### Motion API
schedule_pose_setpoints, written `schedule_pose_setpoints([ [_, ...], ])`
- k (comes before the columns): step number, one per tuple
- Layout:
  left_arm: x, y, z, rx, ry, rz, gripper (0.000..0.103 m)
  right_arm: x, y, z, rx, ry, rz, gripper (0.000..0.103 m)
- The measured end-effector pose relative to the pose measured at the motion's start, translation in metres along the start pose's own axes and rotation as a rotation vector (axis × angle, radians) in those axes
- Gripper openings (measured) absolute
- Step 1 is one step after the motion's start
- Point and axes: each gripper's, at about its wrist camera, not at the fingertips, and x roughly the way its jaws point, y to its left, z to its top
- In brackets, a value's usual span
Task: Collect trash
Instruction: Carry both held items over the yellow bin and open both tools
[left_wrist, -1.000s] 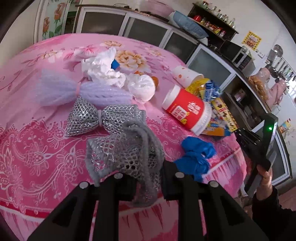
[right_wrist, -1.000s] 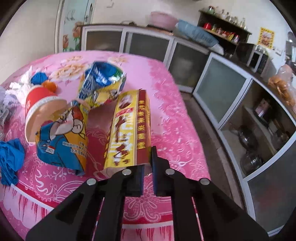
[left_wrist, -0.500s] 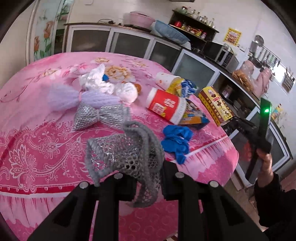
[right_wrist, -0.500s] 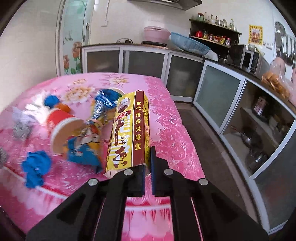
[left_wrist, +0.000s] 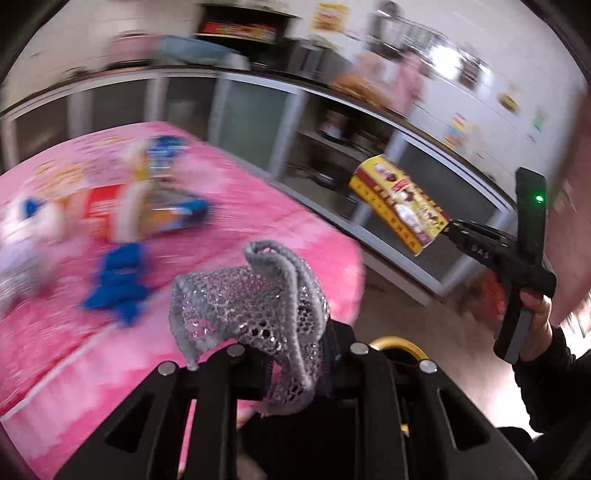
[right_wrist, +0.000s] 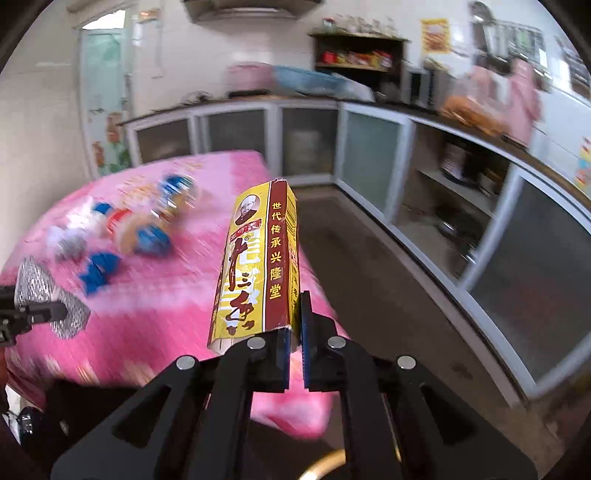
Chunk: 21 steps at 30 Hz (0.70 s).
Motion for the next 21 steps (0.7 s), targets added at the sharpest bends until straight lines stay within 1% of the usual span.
schedule_pose_setpoints([
  [1,0.012,-0.017,-0.001,0.045,0.021,-0.033,0.019,-0.008,-0.016,-0.014,0.02,0.018,-0.04,0.004],
  [3,0.029,-0.043,-0.003,0.106,0.059,-0.08,0.019,-0.019,-0.042,-0.037,0.058,0.051,-0.093,0.004],
  [4,0.041,-0.059,-0.006,0.139,0.087,-0.117,0.019,-0.026,-0.057,-0.052,0.087,0.074,-0.122,0.004],
  [6,0.056,-0.081,-0.011,0.179,0.125,-0.16,0.019,-0.038,-0.08,-0.078,0.124,0.109,-0.175,0.004],
  [11,0.097,-0.136,-0.027,0.27,0.214,-0.264,0.019,-0.057,-0.11,-0.136,0.199,0.186,-0.233,0.004],
  [13,0.109,-0.152,-0.03,0.294,0.231,-0.299,0.019,-0.063,-0.116,-0.155,0.212,0.209,-0.258,0.004],
  [15,0.121,-0.171,-0.035,0.317,0.239,-0.34,0.019,-0.067,-0.117,-0.171,0.228,0.234,-0.261,0.004],
  [17,0.135,-0.185,-0.039,0.312,0.259,-0.37,0.019,-0.069,-0.114,-0.185,0.257,0.263,-0.254,0.004],
  [19,0.144,-0.2,-0.044,0.313,0.275,-0.398,0.019,-0.07,-0.111,-0.202,0.258,0.286,-0.252,0.004],
  [21,0.154,-0.217,-0.052,0.34,0.297,-0.391,0.019,-0.069,-0.108,-0.212,0.254,0.307,-0.263,0.004],
])
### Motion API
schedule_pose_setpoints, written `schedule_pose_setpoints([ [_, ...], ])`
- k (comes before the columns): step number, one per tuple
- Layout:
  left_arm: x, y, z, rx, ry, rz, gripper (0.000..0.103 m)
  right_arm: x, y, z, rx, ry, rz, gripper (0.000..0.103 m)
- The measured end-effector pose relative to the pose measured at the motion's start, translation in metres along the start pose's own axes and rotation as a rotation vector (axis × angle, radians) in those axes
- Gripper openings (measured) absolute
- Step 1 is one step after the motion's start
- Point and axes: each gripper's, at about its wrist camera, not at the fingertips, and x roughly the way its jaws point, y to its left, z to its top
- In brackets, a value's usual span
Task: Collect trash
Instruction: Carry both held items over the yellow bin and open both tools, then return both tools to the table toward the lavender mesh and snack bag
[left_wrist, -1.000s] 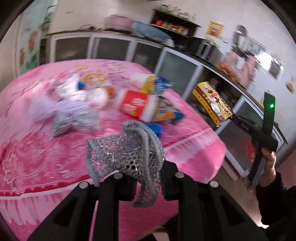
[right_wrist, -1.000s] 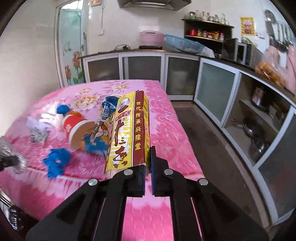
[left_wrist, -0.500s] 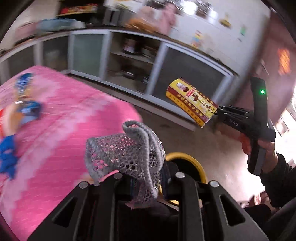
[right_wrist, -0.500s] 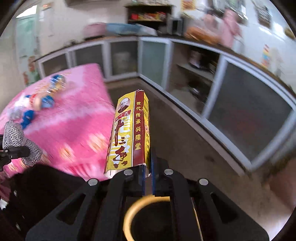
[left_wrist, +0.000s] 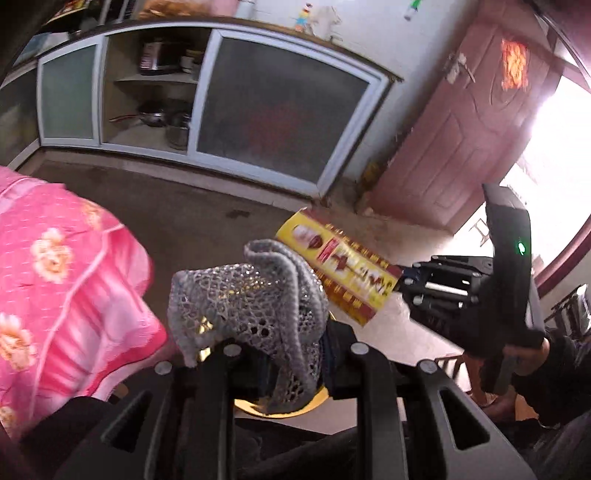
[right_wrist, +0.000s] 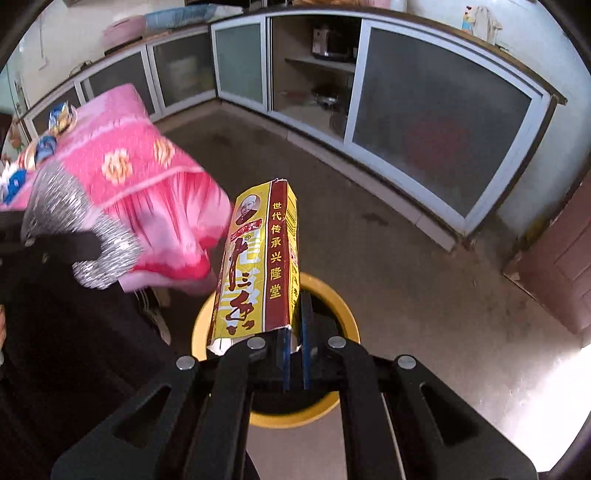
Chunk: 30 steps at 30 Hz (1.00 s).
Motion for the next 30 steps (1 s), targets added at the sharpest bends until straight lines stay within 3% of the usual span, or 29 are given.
schedule_pose_setpoints([
  [6,0.036,-0.009,0.002,0.0,0.086,0.003,0.023,0.02,-0.013,-0.014,0.035,0.087,-0.031,0.005],
  [7,0.039,-0.014,0.003,-0.007,0.091,0.003,0.035,0.024,-0.014,-0.014,0.034,0.105,-0.035,0.005],
  [8,0.04,-0.013,0.004,-0.019,0.093,0.001,0.055,0.029,-0.015,-0.016,0.025,0.132,-0.045,0.006],
  [10,0.038,-0.012,0.006,-0.05,0.064,-0.007,0.075,0.033,-0.018,-0.02,0.023,0.144,-0.084,0.006],
  [11,0.037,-0.014,0.005,-0.059,0.051,-0.014,0.08,0.035,-0.021,-0.022,0.02,0.152,-0.097,0.009],
  [13,0.035,-0.011,0.008,-0.079,0.035,-0.025,0.086,0.038,-0.025,-0.026,0.027,0.173,-0.103,0.025],
  [15,0.031,-0.01,0.008,-0.092,0.02,-0.02,0.089,0.038,-0.03,-0.03,0.053,0.162,-0.101,0.058],
  [23,-0.002,-0.003,0.01,-0.138,-0.098,-0.032,0.092,0.026,-0.033,-0.02,0.044,0.112,-0.125,0.058],
  [30,-0.056,0.003,0.01,-0.15,-0.238,0.009,0.094,-0.023,-0.027,0.011,0.057,-0.122,-0.068,0.059],
])
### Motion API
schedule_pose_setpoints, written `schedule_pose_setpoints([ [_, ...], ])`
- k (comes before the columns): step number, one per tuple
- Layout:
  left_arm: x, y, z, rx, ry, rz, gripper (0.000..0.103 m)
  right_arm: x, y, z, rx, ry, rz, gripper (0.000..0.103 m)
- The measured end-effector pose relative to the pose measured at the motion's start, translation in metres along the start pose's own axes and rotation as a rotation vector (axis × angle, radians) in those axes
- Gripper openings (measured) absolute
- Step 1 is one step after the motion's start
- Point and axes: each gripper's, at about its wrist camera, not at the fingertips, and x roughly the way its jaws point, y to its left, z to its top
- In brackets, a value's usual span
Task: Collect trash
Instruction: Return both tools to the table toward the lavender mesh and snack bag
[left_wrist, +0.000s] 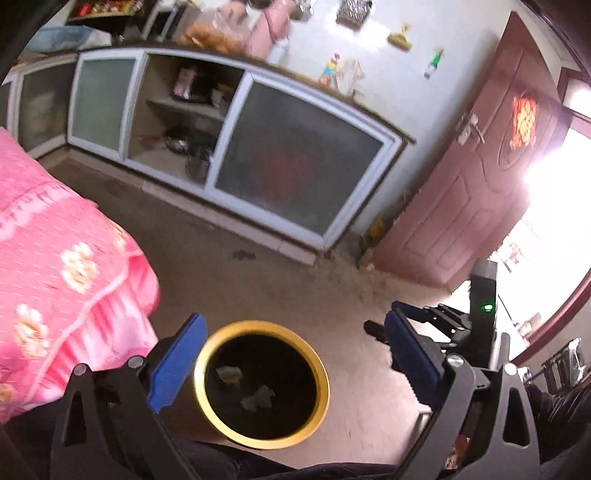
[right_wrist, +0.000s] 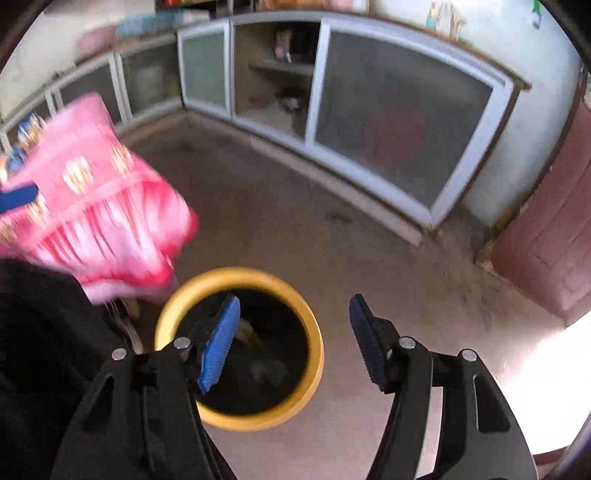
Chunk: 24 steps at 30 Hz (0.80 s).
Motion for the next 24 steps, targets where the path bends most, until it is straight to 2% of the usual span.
schedule_pose_setpoints([
  [2,-0.028,0.01,0.003,-0.007,-0.06,0.028,0.095,-0.015,0.01,0.015,-0.022,-0.085,0.057,0.064],
  [3,-0.037,0.013,0.004,-0.006,-0.078,0.047,0.095,-0.019,0.015,0.02,-0.031,-0.109,0.084,0.069],
  [5,-0.065,0.024,0.004,0.0,-0.122,0.107,0.095,-0.028,0.031,0.034,-0.055,-0.158,0.161,0.072],
  [9,-0.127,0.05,-0.006,-0.006,-0.2,0.279,0.095,-0.029,0.078,0.063,-0.119,-0.181,0.329,0.076],
  [11,-0.163,0.066,-0.016,-0.025,-0.233,0.387,0.095,-0.027,0.104,0.076,-0.164,-0.185,0.378,0.076],
  [15,-0.226,0.103,-0.04,-0.092,-0.258,0.604,0.095,-0.022,0.162,0.097,-0.255,-0.205,0.452,0.078],
  [19,-0.295,0.158,-0.067,-0.207,-0.268,0.808,0.095,-0.013,0.225,0.116,-0.322,-0.197,0.552,0.083],
  [24,-0.357,0.222,-0.087,-0.325,-0.272,0.971,0.095,-0.005,0.296,0.14,-0.409,-0.229,0.622,0.087],
])
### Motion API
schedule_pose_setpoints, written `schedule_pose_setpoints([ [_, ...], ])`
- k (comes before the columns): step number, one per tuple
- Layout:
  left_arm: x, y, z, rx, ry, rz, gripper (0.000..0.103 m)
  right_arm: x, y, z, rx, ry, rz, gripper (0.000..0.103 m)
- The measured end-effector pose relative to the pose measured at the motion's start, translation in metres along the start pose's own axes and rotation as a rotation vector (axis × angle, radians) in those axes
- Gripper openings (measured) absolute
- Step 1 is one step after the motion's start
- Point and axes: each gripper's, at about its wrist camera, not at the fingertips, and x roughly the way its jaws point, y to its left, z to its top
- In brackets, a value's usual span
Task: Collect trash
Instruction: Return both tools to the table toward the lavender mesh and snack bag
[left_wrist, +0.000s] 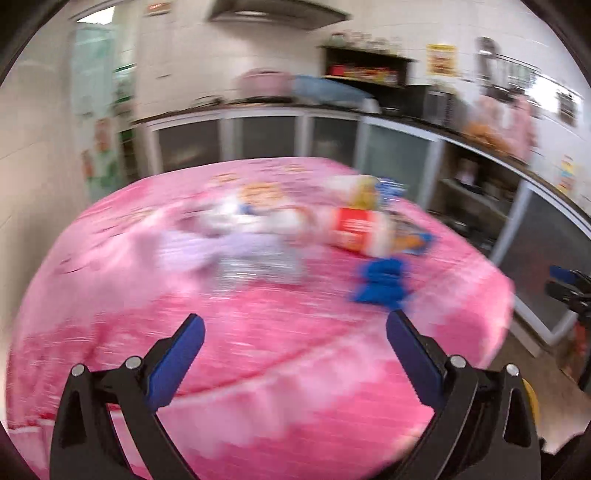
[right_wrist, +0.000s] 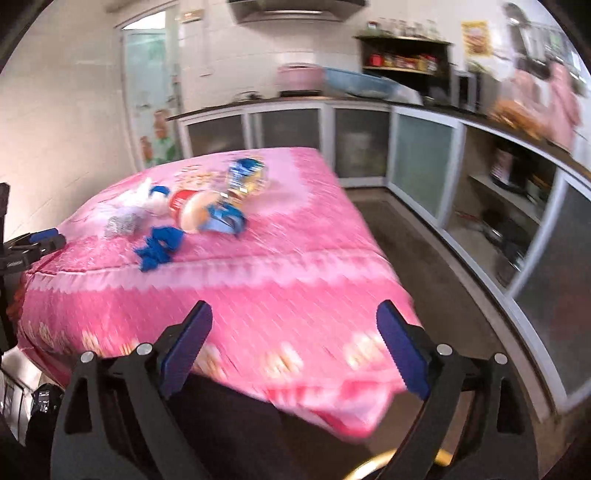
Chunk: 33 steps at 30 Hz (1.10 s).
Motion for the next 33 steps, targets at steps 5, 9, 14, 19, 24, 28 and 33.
schedule_pose_setpoints([
  [5,0.02,0.06,0.019,-0.127,0.012,0.022,0.095,0.053,0.027,0.038,-0.062,0.015,0.038,0.087],
  [9,0.035,0.082,0.026,-0.175,0.03,0.01,0.095,0.084,0.042,0.055,-0.106,0.021,0.053,0.087],
  [14,0.063,0.101,0.031,-0.23,0.071,0.014,0.095,0.125,0.051,0.066,-0.13,0.084,0.08,0.087],
  [19,0.088,0.114,0.044,-0.271,0.114,-0.023,0.095,0.146,0.056,0.073,-0.167,0.118,0.09,0.087],
  [24,0.112,0.122,0.055,-0.295,0.16,-0.045,0.095,0.163,0.059,0.083,-0.165,0.136,0.11,0.089],
  [28,0.135,0.127,0.064,-0.312,0.196,-0.046,0.095,0.18,0.064,0.093,-0.178,0.149,0.1,0.091],
  [33,0.171,0.131,0.062,-0.358,0.294,-0.083,0.095,0.205,0.066,0.096,-0.171,0.205,0.114,0.091],
])
